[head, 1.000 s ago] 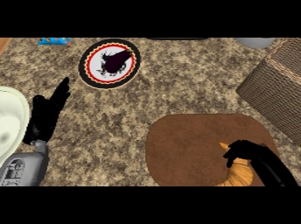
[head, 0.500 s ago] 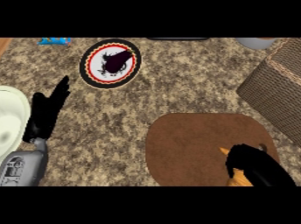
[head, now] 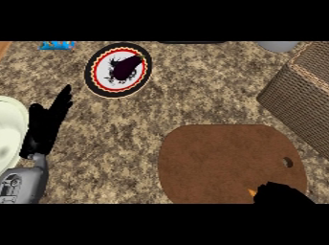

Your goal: Pick the croissant from the cutting board and place it in the basket

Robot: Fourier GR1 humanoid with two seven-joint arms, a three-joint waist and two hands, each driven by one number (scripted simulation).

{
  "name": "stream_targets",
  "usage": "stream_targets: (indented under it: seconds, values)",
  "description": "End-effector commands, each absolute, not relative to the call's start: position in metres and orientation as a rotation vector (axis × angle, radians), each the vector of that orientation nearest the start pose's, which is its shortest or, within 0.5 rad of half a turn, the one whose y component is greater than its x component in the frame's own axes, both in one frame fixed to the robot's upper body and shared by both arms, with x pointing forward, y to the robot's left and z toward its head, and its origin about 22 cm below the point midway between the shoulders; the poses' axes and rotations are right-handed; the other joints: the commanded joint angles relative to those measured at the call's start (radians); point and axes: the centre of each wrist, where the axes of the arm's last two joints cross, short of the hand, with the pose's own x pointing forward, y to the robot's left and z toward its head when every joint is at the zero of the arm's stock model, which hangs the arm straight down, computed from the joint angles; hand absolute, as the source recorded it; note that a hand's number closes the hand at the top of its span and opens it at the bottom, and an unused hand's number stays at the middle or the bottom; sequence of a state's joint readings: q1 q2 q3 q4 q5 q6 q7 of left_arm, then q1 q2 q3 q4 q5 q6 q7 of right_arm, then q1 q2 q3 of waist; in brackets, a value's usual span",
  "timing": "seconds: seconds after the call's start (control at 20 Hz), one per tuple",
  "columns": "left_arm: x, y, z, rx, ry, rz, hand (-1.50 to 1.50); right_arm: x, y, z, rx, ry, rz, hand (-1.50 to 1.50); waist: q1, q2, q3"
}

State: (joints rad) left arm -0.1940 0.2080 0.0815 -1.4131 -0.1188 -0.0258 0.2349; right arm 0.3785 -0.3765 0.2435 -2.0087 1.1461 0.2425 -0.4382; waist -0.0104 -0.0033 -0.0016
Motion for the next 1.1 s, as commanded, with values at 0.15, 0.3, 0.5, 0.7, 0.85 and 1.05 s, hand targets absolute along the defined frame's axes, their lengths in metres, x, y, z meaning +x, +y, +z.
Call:
stream_targets:
  seconds: [0.15,0.3,0.5,0.7,0.85,1.05]
  values:
    - [0.293,0.281,0.030,0.284,-1.341,-0.191,0.00,0.119,-0.261,0.102,-0.255,-1.756,1.299,1.50,-0.016,0.002,0.001]
    - [0.285,0.279,0.023,0.288,-1.346,-0.216,0.00,0.108,-0.258,0.129,-0.210,-1.842,1.133,1.50,-0.008,0.005,0.000]
    - [0.291,0.278,0.030,0.293,-1.345,-0.185,0.00,0.096,-0.263,0.160,-0.237,-1.888,1.078,1.50,-0.010,0.004,-0.002]
    - [0.288,0.281,0.024,0.279,-1.359,-0.194,0.00,0.101,-0.267,0.171,-0.277,-1.917,1.034,1.50,-0.008,0.005,-0.004]
    - [0.290,0.282,0.031,0.286,-1.355,-0.190,0.00,0.108,-0.275,0.178,-0.357,-1.906,0.997,1.50,-0.005,0.003,-0.005]
    - [0.292,0.283,0.038,0.283,-1.356,-0.217,0.00,0.124,-0.277,0.188,-0.378,-1.894,0.964,1.50,0.004,0.000,-0.005]
